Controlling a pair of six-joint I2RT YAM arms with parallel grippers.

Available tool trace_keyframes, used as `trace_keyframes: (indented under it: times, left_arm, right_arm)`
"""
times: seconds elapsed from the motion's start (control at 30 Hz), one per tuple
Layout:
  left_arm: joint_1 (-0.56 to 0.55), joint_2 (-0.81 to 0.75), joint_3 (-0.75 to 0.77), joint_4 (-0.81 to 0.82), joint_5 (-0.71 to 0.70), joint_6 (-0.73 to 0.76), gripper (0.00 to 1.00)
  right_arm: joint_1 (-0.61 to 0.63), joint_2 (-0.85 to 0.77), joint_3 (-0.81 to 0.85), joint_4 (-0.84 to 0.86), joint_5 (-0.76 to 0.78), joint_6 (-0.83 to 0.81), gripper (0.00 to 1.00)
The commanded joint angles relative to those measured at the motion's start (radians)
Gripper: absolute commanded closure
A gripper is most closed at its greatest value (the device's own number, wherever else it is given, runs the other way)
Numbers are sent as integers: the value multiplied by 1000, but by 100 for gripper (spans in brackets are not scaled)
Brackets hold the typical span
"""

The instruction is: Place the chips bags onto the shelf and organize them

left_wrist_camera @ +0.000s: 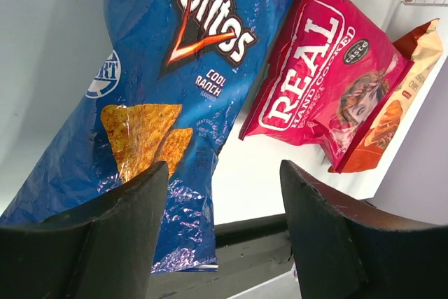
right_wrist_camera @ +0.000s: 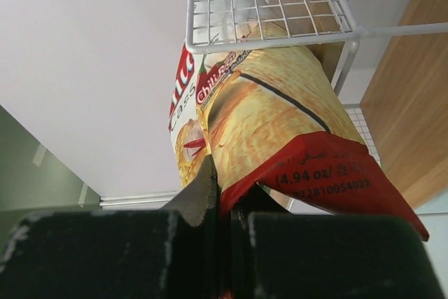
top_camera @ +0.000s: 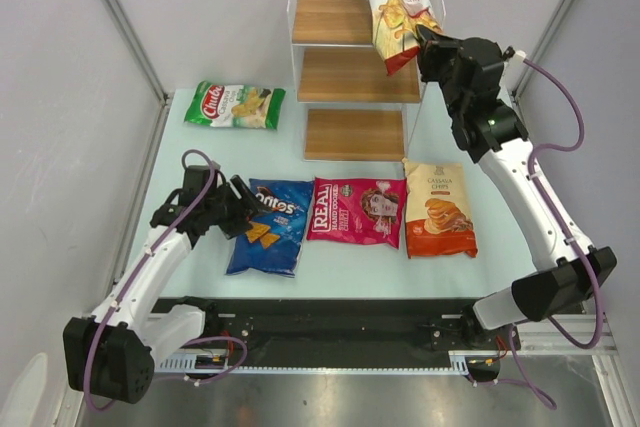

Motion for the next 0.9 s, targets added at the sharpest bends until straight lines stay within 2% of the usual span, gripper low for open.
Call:
trace_keyframes:
  times: [0.0, 0.37, 0.53, 0.7, 0.73, 0.8, 0.83, 0.87]
  left_arm:
    - [-8, -6, 42, -3, -13, 25, 30]
    - [-21, 7, 54, -3, -16, 35, 30]
    - [-22, 1, 46, 0, -16, 35, 30]
    - [-25, -6, 40, -2, -21, 38, 30]
    - [-28, -6, 40, -6, -22, 38, 30]
    - [-33, -6, 39, -6, -24, 39, 30]
    - [-33, -6, 39, -8, -24, 39, 30]
    - [-36, -6, 39, -6, -24, 39, 30]
  right_arm:
    - [-3, 27, 102, 112, 155, 55, 100]
    - [70, 115, 265, 34, 299, -95, 100]
    - [84, 132, 285, -24, 319, -79, 99]
    - [86, 129, 277, -47, 342, -69, 81]
    - [84, 131, 276, -47, 344, -68, 71]
    - [81, 128, 266, -46, 335, -59, 62]
    - [80, 126, 263, -41, 335, -58, 54]
    - [80, 126, 259, -40, 326, -58, 51]
